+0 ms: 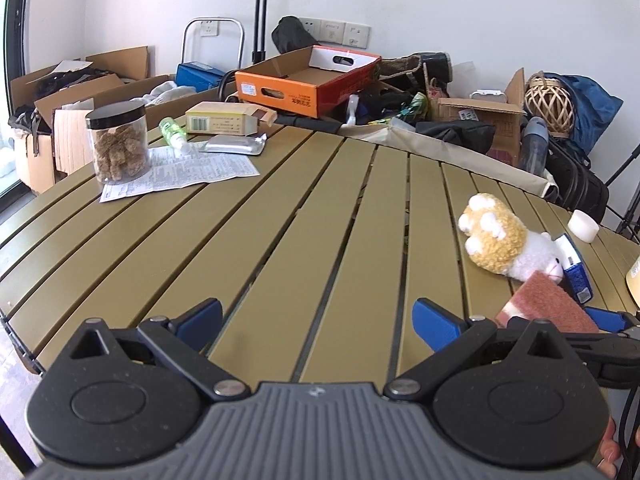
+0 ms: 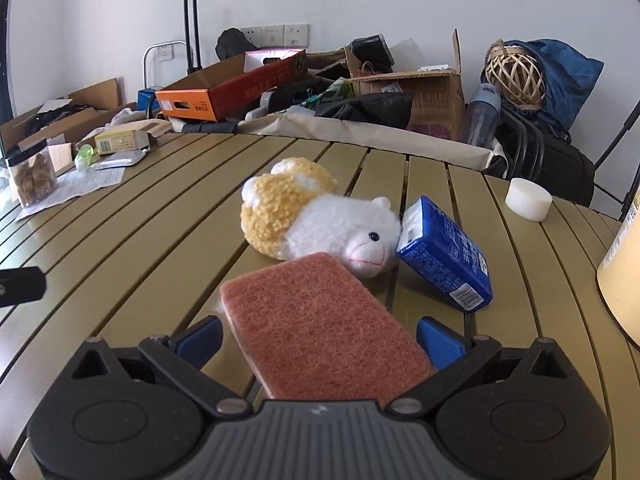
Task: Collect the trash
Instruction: 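Grasp the red-brown scouring pad on the table with the right gripper, then lift the scouring pad with the right gripper while the left gripper grasps the sheep plush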
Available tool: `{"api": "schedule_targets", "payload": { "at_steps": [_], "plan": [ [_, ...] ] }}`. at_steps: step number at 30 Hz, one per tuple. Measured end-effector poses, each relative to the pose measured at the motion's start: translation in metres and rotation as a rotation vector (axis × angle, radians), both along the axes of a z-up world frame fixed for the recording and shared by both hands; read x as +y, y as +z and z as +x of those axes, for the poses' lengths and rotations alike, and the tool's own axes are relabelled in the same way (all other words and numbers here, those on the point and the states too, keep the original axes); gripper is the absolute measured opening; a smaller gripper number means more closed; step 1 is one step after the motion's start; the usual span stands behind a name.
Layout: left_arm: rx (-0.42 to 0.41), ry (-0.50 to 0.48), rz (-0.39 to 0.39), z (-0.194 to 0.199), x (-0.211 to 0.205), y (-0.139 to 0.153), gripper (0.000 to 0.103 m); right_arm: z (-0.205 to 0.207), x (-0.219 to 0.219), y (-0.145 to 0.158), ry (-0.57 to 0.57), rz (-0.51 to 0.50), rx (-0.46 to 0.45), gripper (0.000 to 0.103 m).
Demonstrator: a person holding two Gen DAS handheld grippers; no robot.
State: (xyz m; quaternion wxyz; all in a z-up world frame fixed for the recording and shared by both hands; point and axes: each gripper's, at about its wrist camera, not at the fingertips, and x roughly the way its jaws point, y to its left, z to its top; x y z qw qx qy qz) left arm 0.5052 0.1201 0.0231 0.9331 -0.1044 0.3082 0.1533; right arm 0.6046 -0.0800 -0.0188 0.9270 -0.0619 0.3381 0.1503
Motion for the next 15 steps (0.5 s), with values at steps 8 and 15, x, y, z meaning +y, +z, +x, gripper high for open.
{"api": "schedule_targets", "payload": {
  "at_steps": [8, 15],
  "plan": [
    [-0.002, -0.006, -0.008, -0.0056, 0.0041, 0.0002, 0.103, 0.003, 0.0033, -0.0062, -0.002, 0.015, 0.035, 0.103],
    [-0.002, -0.001, -0.011, -0.0076, 0.0054, 0.0, 0.103, -0.0007, -0.0005, -0.0057, -0.011, 0.028, 0.023, 0.095]
  ]
}}
